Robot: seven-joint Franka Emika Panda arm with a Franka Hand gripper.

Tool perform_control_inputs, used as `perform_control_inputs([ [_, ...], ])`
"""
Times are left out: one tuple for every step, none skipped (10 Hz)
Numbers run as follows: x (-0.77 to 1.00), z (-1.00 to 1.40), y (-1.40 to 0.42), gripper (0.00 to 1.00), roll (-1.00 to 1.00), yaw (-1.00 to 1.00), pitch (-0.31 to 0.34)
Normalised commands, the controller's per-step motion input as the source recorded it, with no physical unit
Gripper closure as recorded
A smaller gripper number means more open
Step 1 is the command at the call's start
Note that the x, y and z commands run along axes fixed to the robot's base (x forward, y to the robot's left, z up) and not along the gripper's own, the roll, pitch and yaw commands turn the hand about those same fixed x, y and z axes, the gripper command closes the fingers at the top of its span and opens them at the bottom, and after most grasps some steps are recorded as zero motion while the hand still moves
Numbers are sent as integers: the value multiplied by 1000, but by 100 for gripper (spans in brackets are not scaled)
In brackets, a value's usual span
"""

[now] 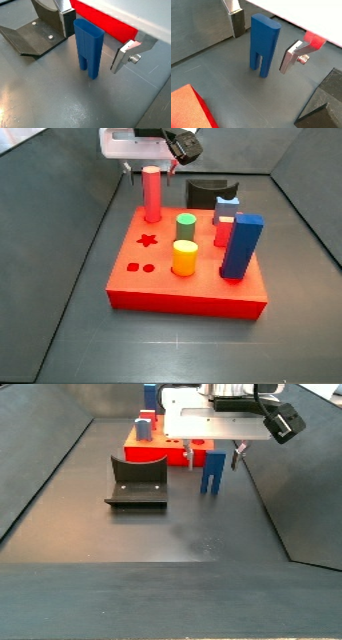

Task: Pick up the square-circle object. Move up. Place the square-circle object on the fixture. Regrasp the square-circle object. Rotate the square-circle object. Move to above the board. Insert the square-circle object.
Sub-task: Rotate the square-circle object.

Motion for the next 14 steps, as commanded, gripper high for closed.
perform_control_inputs([
  [3, -1, 12, 0, -246, -6, 3],
  [3, -1, 12, 0, -246, -6, 3],
  [3, -1, 12, 0, -246, -6, 3],
  [3, -1, 12, 0, -246, -6, 3],
  [3, -1, 12, 0, -246, -6, 3],
  [3, -1, 12, 0, -246, -6, 3],
  [3, -1, 12, 0, -246, -6, 3],
  [3, -1, 12, 0, -246, -6, 3],
  [3, -1, 12, 0, -246, -6, 3],
  [3, -1, 12, 0, -246, -6, 3],
  [0, 1000, 135, 0, -246, -6, 3],
  [-7, 1000, 136, 0, -245, -8, 11],
  [-25, 1000, 119, 0, -238, -36, 39],
  [-22, 915, 99, 0, -228, -52, 51],
])
